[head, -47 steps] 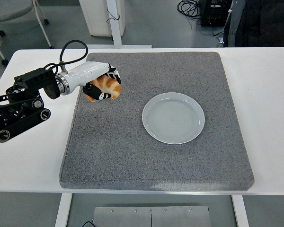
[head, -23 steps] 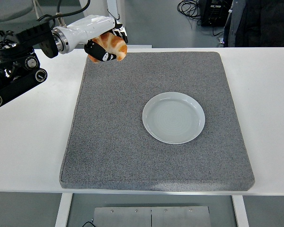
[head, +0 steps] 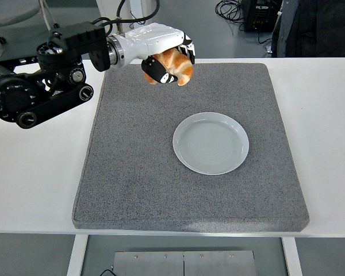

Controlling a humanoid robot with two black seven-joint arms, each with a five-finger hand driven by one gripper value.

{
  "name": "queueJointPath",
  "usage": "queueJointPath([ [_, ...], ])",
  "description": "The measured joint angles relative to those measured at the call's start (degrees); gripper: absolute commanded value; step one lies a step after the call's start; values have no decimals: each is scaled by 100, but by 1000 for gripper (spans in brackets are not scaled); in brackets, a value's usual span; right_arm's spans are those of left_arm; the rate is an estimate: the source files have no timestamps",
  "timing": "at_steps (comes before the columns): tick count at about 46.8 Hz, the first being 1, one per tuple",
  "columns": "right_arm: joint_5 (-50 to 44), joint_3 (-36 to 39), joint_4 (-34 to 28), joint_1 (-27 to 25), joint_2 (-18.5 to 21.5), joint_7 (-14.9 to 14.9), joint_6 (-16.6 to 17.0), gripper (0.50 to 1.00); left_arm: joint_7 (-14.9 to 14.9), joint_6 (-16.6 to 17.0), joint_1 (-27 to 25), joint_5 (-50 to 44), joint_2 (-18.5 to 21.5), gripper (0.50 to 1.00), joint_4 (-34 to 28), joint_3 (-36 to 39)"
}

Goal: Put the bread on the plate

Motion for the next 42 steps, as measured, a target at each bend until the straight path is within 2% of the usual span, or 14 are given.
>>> queueJointPath([
  [24,1,0,0,-2,0,0,0,1000,-94,-7,-240,-4,-1333,500,489,498],
  [31,1,0,0,-2,0,0,0,1000,-280,-2,-209,1,-1734,500,687,622],
  [36,2,0,0,-1,0,0,0,1000,-301,2,-155,17,-1863,500,819,659],
  [42,0,0,0,-2,0,0,0,1000,-298,21,-133,24,-1981,500,1038,1074],
])
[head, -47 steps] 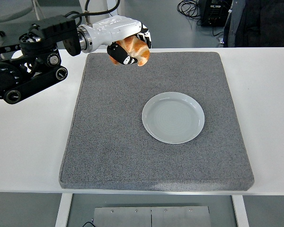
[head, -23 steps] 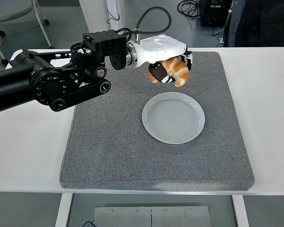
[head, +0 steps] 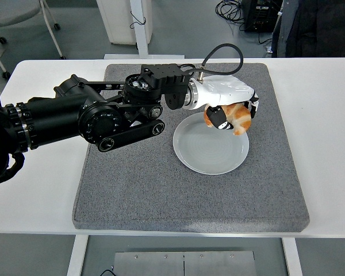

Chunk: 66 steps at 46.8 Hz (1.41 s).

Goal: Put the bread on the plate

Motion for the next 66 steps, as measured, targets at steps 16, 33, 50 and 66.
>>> queueJointPath([
  [16,-1,0,0,1,0,0,0,1000,-16,42,408,77,-95,500,202,246],
  [33,-2,0,1,0,0,0,0,1000,-11,95,690,353,-94,500,377,248],
  [50,-1,0,0,0,0,0,0,1000,-2,140,781,337,-94,999,462,246],
  [66,1,0,0,0,0,0,0,1000,14,129,749,264,-94,1000,490,241],
])
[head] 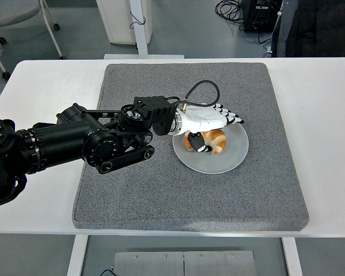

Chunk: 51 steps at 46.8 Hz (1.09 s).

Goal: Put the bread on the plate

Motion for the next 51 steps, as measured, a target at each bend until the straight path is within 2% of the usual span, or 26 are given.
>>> queueJointPath([
  [9,-3,0,0,2,0,0,0,1000,-11,-19,-117,-21,1,1000,-32,-19],
  [22,-3,0,0,0,0,0,0,1000,-15,-182,-786,-729,17,1000,-331,-44],
  [28,1,0,0,1,0,0,0,1000,-19,-394,-1070,-1263,234,1000,-497,-71],
  [36,-3,0,0,2,0,1,0,1000,-20,-421,-1275,-1731,456,1000,-530,-155],
  [51,0,0,1,4,0,1,0,1000,-31,-438,-1289,-2752,1064,1000,-529,-831],
])
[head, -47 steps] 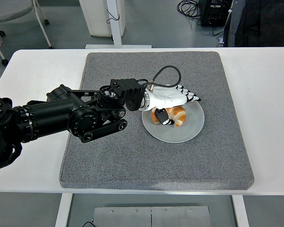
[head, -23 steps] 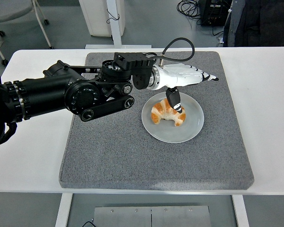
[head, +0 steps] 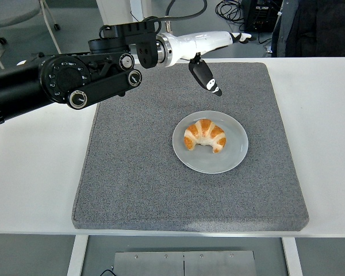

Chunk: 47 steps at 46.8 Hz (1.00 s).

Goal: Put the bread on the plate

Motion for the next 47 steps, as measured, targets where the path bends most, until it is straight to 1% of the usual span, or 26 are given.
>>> queueJointPath([
  [5,1,0,0,-3,0,0,0,1000,-2,3,52,-419,188,1000,8,-229],
  [12,-1,0,0,-5,0,0,0,1000,9,38,263,-1161,475,1000,19,-475],
  [15,-1,0,0,-5,0,0,0,1000,14,59,392,-1386,580,1000,27,-572],
  [19,-1,0,0,-1,0,0,0,1000,46,69,581,-1681,664,1000,27,-887],
  [29,-2,0,0,-1,0,0,0,1000,91,78,1165,-2238,756,1000,204,-1512],
  [36,-1,0,0,-4,0,-2,0,1000,90,138,1640,-2633,681,1000,384,-2071],
  [42,1,0,0,2,0,-1,0,1000,85,203,2005,-2814,608,1000,406,-2597],
  [47,1,0,0,-2,0,-1,0,1000,41,212,2307,-2947,545,1000,562,-3073],
])
